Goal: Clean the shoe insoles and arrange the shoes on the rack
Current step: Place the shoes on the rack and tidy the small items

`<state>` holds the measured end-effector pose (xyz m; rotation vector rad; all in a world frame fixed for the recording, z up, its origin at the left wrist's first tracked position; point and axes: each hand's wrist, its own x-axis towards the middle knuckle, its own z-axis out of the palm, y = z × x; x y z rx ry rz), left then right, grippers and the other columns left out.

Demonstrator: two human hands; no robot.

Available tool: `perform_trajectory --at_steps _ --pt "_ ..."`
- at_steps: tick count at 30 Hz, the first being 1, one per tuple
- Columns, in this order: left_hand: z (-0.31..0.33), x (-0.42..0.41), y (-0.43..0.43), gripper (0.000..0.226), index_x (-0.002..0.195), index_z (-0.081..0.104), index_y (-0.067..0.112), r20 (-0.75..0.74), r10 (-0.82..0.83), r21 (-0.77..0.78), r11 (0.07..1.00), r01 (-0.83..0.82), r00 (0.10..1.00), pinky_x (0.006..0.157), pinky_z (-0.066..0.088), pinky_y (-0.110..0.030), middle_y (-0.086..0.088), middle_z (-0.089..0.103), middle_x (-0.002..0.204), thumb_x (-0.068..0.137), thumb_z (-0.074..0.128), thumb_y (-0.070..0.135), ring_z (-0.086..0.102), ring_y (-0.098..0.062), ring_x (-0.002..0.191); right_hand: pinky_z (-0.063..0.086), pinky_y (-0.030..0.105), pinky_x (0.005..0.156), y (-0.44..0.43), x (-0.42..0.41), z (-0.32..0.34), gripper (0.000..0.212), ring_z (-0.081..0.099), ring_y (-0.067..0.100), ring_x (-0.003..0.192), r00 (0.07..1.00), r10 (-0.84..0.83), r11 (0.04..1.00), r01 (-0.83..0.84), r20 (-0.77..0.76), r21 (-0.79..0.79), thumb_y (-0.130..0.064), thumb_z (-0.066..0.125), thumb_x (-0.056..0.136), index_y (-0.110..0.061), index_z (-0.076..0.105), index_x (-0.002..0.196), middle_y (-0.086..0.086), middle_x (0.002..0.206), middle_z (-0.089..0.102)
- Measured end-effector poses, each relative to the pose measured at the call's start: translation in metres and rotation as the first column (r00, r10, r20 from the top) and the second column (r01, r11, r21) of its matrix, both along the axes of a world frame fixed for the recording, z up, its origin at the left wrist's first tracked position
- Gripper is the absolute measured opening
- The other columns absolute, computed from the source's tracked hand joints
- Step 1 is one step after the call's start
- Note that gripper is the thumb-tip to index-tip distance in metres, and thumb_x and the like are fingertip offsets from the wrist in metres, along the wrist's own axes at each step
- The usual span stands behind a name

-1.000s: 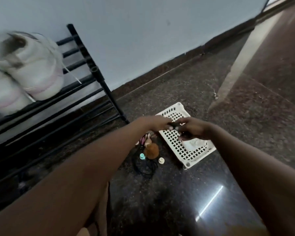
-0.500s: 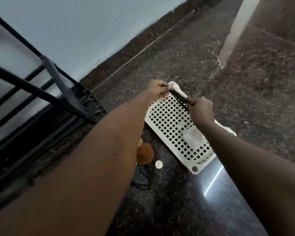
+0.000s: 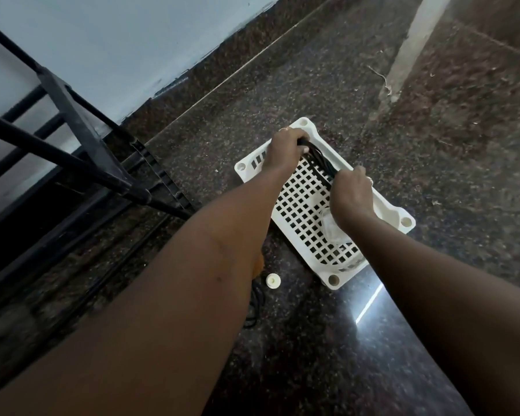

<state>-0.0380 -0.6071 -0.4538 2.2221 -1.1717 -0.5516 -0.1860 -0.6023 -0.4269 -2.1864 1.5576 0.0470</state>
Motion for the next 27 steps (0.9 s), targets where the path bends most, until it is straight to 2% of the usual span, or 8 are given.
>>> perform_trajectory --at_steps 6,10,11,14,18,20,24,27 --pt "-0.012 -0.006 0.024 0.042 0.129 0.053 0.012 -0.013 0.043 -0.023 0.999 -0.043 0.999 0.091 0.046 -0.029 -0.005 0.057 0.124 0.089 0.057 0.002 0.056 -0.014 0.107 0.039 0.040 0.076 0.009 -0.002 0.003 0.030 0.047 0.039 0.107 0.999 0.020 0.999 -0.022 -0.037 -0.038 0.005 0.034 0.094 0.010 0.050 0.118 0.026 0.119 0.047" --pt "-0.021 -0.008 0.047 0.045 0.133 0.048 0.012 0.032 0.062 -0.028 0.998 -0.061 0.998 0.098 0.045 -0.034 -0.009 0.053 0.130 0.091 0.053 -0.001 0.051 -0.020 0.120 0.032 0.029 0.061 0.010 -0.003 0.001 0.033 0.045 0.022 0.076 1.000 -0.018 1.000 0.018 -0.005 0.005 -0.003 0.024 0.096 0.004 0.051 0.114 0.021 0.115 0.052" --pt "-0.021 -0.010 0.052 0.045 0.134 0.047 0.012 0.035 0.067 -0.025 0.998 -0.066 0.997 0.099 0.045 -0.033 -0.010 0.053 0.131 0.091 0.052 -0.001 0.050 -0.020 0.121 0.032 0.028 0.061 0.011 -0.002 0.001 0.032 0.046 0.022 0.078 0.999 0.020 1.000 -0.020 -0.043 -0.001 -0.001 0.025 0.096 0.005 0.051 0.115 0.021 0.114 0.052" --pt "-0.019 -0.016 0.064 0.046 0.135 0.046 0.013 0.020 0.076 -0.016 0.997 -0.075 0.997 0.099 0.044 -0.030 -0.010 0.051 0.133 0.092 0.050 -0.002 0.049 -0.020 0.121 0.042 0.039 0.075 0.019 -0.001 0.006 0.035 0.052 0.036 0.106 0.981 0.096 0.995 -0.101 -0.167 -0.019 0.006 0.032 0.093 0.008 0.048 0.124 0.022 0.117 0.053" --pt "0.004 -0.019 0.079 0.045 0.134 0.048 0.011 -0.038 0.122 -0.055 0.991 -0.124 0.992 0.092 0.047 -0.025 -0.011 0.051 0.131 0.094 0.037 -0.006 0.055 -0.010 0.101 0.047 0.043 0.079 0.032 0.009 0.024 0.034 0.054 0.037 0.105 0.903 0.238 0.945 -0.300 -0.357 -0.128 -0.002 0.038 0.094 0.005 0.049 0.125 0.021 0.117 0.055" --pt "0.021 -0.018 0.098 0.040 0.132 0.052 0.009 0.008 0.064 -0.074 0.995 -0.064 0.998 0.086 0.043 -0.017 -0.009 0.054 0.126 0.096 0.036 -0.002 0.052 -0.007 0.095 0.047 0.044 0.082 0.041 0.020 0.038 0.033 0.054 0.037 0.108 0.858 0.320 0.906 -0.401 -0.401 -0.135 -0.005 0.037 0.096 0.002 0.051 0.125 0.021 0.120 0.054" --pt "0.041 -0.009 0.161 0.029 0.118 0.063 0.006 0.108 -0.005 -0.117 0.993 0.018 0.994 0.088 0.043 -0.030 -0.012 0.065 0.112 0.093 0.049 0.003 0.060 -0.025 0.102 0.045 0.040 0.089 0.077 0.045 0.065 0.033 0.051 0.032 0.118 0.810 0.504 0.837 -0.544 -0.300 -0.065 -0.009 0.038 0.097 -0.006 0.054 0.126 0.014 0.125 0.052" --pt "0.042 -0.010 0.221 0.024 0.109 0.066 0.004 0.047 0.136 -0.101 0.986 -0.131 0.990 0.087 0.039 -0.025 -0.014 0.066 0.108 0.090 0.052 0.001 0.060 -0.026 0.100 0.046 0.038 0.087 0.121 0.053 0.076 0.030 0.053 0.029 0.115 0.772 0.606 0.787 -0.617 -0.192 0.001 -0.013 0.045 0.095 -0.009 0.056 0.123 0.011 0.121 0.053"
